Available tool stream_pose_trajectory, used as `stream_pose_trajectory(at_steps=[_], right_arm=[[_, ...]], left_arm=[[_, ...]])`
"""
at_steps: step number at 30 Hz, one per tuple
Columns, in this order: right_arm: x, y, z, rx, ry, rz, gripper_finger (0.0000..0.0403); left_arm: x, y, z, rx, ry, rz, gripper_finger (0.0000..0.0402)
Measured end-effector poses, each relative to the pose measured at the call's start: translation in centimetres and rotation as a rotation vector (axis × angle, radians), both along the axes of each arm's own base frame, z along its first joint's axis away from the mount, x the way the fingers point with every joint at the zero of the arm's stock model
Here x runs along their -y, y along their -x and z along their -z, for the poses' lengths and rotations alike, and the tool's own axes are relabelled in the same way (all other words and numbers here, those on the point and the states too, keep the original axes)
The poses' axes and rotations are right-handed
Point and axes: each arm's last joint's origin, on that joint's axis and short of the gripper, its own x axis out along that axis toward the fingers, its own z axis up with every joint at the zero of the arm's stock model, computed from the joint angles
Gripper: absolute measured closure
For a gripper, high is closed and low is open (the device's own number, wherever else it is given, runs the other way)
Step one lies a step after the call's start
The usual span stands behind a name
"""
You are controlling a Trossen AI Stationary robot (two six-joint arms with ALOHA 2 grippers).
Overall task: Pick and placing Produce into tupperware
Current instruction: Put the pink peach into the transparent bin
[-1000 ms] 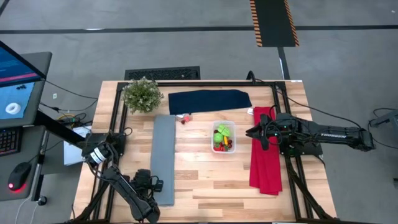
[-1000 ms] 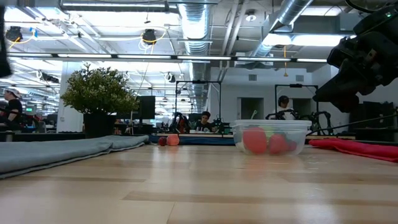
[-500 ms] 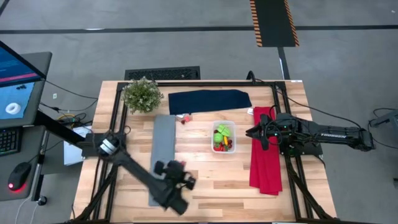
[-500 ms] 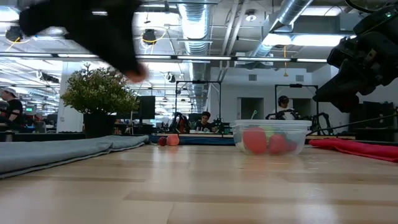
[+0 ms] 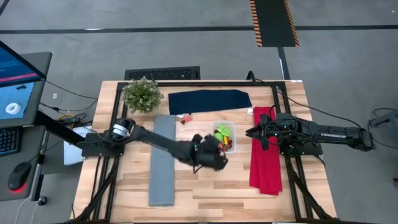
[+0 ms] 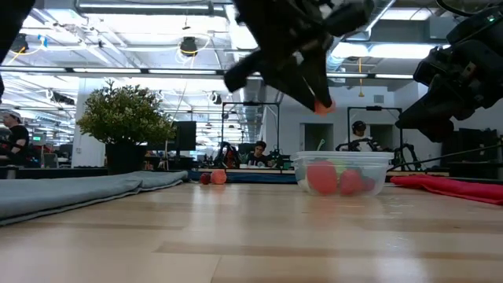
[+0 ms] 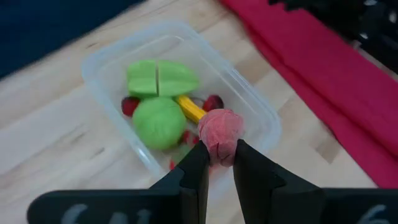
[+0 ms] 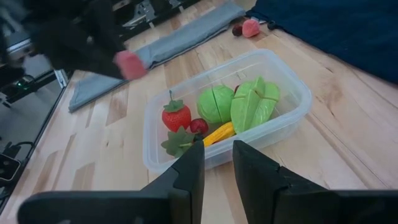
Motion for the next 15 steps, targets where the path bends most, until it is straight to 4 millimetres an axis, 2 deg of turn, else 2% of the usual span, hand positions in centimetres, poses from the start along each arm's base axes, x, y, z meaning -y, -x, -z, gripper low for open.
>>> stream_pose_trajectory(at_steps=[3,8,15], right_arm=[[0.0,0.0,0.0,0.000,0.000,0.000,0.0295],[0.0,0.0,0.0,0.000,0.000,0.000,0.0295],[0.0,0.0,0.0,-0.001,0.000,0.000,0.0295]], left_arm=[[-2.4,-0.6,0.0,-0.005,0.058,-0.006,0.0351],[-5.8,-1.9,1.2,-0.019,0.168,0.047,0.0351],[-8.6,-4.1,1.2,0.161,0.221,0.094,0.0351]])
